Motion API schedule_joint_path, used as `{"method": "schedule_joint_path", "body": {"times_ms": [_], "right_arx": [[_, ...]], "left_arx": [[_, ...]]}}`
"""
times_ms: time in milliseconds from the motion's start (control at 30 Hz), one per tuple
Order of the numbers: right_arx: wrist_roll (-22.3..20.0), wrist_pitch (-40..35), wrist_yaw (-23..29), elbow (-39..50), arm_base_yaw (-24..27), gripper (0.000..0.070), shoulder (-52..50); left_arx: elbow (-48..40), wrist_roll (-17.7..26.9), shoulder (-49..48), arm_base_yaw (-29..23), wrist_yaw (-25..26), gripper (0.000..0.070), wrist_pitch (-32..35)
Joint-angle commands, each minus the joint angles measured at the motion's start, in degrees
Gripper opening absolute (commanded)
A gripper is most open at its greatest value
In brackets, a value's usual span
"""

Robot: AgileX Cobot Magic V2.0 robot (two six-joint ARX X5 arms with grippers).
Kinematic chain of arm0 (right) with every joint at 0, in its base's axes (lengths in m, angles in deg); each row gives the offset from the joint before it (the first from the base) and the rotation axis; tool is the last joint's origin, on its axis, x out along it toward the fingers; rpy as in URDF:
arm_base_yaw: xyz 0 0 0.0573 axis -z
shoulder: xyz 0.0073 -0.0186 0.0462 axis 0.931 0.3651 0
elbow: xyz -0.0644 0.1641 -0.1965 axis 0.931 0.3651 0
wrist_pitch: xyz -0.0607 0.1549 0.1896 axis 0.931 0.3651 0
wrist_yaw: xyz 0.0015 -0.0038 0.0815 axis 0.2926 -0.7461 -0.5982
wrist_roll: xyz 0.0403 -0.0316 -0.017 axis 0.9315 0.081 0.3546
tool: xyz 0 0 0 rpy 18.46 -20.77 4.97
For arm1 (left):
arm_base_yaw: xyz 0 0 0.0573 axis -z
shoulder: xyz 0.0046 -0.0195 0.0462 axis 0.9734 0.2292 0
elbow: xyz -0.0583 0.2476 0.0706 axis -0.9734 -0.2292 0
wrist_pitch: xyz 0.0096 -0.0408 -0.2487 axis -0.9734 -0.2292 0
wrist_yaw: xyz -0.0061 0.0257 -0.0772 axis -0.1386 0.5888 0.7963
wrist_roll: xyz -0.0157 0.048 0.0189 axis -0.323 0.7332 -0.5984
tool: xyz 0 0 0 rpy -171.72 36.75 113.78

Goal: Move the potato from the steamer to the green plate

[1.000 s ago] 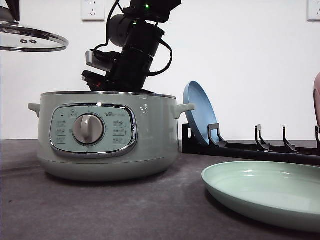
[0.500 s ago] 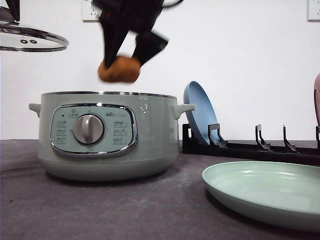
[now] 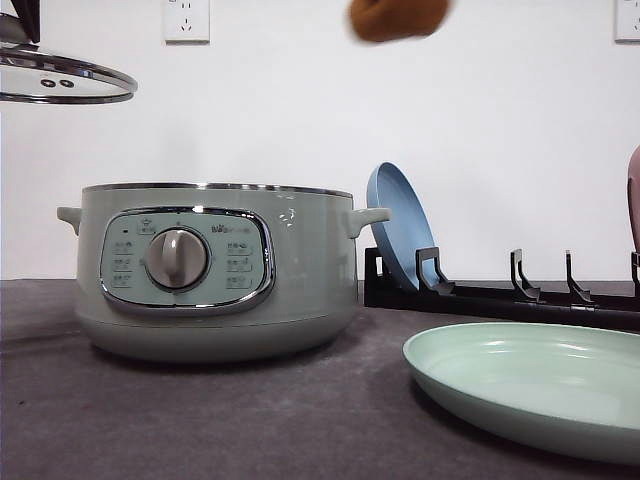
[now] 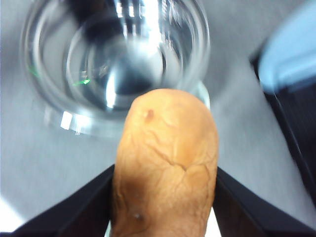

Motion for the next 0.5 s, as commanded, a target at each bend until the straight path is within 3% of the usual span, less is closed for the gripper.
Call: {"method": "schedule_joint_path", "body": {"times_ms": [0,167,467], "right_arx": [[0.4,4.2,0.2,4.9,0.3,0.0298,-4.7],[1.2,0.3,-0.2,19.5,1.5,0.0298,-17.9],[8.7,-13.9,-0.2,48.6,1.9,0.0298,-33.5]], "left_arx": [[1.8,0.7,-0.7,-0.1,-0.2,0.0015,1.9],[1.8,0.7,-0.7,-0.1,-0.2,0.0015,1.9],[1.8,0.7,-0.7,-0.1,-0.2,0.0015,1.7]]}}
